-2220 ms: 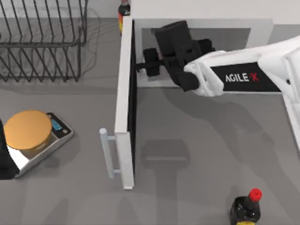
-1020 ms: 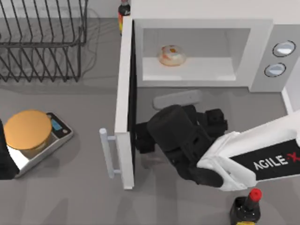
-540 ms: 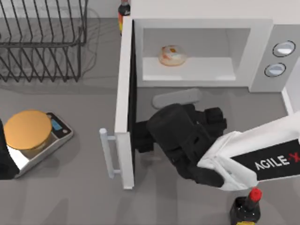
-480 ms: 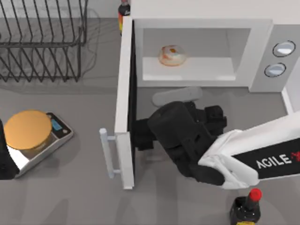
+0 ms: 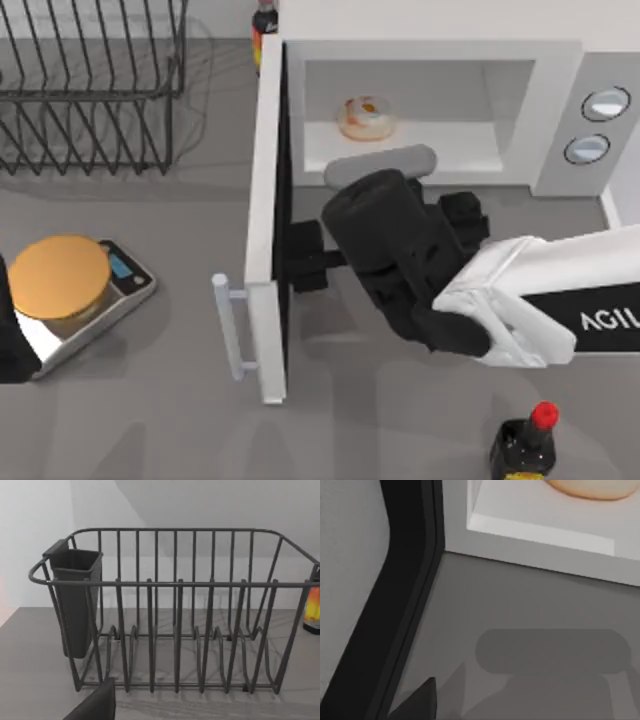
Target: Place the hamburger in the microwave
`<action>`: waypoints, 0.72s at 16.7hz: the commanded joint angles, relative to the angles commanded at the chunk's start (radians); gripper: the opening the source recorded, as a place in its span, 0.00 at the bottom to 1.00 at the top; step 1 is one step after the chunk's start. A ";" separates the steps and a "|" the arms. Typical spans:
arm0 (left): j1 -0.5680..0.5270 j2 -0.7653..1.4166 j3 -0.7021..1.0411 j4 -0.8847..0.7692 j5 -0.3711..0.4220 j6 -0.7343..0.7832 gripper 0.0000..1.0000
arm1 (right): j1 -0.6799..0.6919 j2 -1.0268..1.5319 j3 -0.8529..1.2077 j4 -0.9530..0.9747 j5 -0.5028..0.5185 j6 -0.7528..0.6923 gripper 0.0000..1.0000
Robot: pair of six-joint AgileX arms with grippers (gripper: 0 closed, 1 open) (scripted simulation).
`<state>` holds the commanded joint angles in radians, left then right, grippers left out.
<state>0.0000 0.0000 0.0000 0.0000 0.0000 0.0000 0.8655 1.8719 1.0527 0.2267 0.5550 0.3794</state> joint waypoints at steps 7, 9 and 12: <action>0.000 0.000 0.000 0.000 0.000 0.000 1.00 | 0.005 -0.082 0.011 -0.227 0.031 0.014 1.00; 0.000 0.000 0.000 0.000 0.000 0.000 1.00 | 0.004 -0.101 0.011 -0.273 0.057 0.017 1.00; 0.000 0.000 0.000 0.000 0.000 0.000 1.00 | 0.004 -0.111 0.013 -0.301 0.079 0.018 1.00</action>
<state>0.0000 0.0000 0.0000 0.0000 0.0000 0.0000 0.8699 1.7613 1.0659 -0.0747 0.6342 0.3974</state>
